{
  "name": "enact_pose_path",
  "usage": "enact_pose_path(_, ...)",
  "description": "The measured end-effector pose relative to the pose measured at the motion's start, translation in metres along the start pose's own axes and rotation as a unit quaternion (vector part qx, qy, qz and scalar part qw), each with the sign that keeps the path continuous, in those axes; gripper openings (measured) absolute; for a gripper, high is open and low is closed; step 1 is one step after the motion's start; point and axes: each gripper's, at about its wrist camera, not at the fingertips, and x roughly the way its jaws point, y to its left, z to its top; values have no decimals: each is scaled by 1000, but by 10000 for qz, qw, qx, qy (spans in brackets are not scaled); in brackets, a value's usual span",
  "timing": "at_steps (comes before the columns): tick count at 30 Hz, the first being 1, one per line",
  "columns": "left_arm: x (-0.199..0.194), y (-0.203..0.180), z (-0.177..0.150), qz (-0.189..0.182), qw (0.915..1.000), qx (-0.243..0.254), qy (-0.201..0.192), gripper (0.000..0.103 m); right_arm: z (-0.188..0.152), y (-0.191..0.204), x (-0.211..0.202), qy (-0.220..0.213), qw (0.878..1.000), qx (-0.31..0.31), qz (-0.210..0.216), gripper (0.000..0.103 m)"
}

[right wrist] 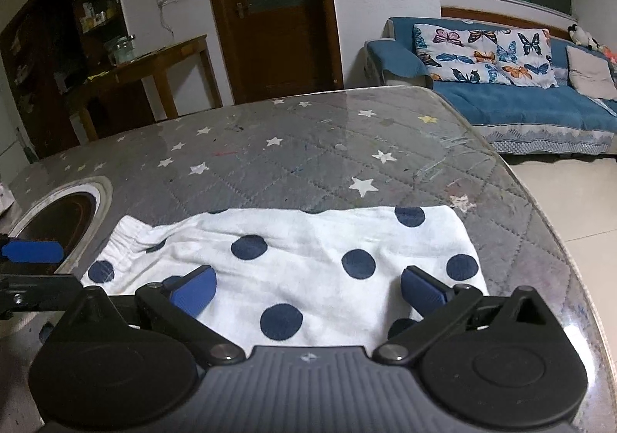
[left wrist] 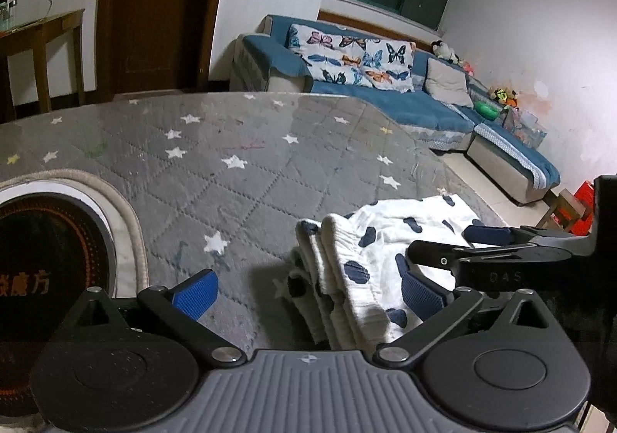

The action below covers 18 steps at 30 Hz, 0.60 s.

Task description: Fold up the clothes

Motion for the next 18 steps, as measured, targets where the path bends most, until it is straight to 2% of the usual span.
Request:
enact_pose_path(9,-8,0,-1,49,9993,268,-275,103,10,9,15,52,9998,-38,-178,103)
enact_pose_path(18,-11,5,1,135,9989,232,-392,103,20,23,29,172,9991,-125,-370,103)
